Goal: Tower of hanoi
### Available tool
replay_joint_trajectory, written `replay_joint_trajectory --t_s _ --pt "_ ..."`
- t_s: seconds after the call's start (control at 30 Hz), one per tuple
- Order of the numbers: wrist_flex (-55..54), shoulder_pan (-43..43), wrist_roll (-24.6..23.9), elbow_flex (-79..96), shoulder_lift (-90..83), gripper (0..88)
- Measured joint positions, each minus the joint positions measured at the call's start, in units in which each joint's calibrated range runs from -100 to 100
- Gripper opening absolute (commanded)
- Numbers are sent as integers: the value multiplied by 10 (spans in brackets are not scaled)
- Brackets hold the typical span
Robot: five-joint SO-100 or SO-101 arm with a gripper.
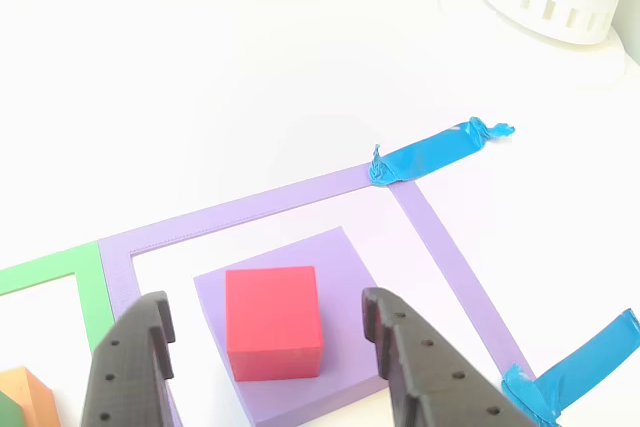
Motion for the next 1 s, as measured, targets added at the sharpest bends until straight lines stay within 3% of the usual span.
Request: replay_joint_trajectory --t_s 0.43,1.0 --pt "-64 -14 0 0 56 188" --pt "-69 -16 0 0 73 140"
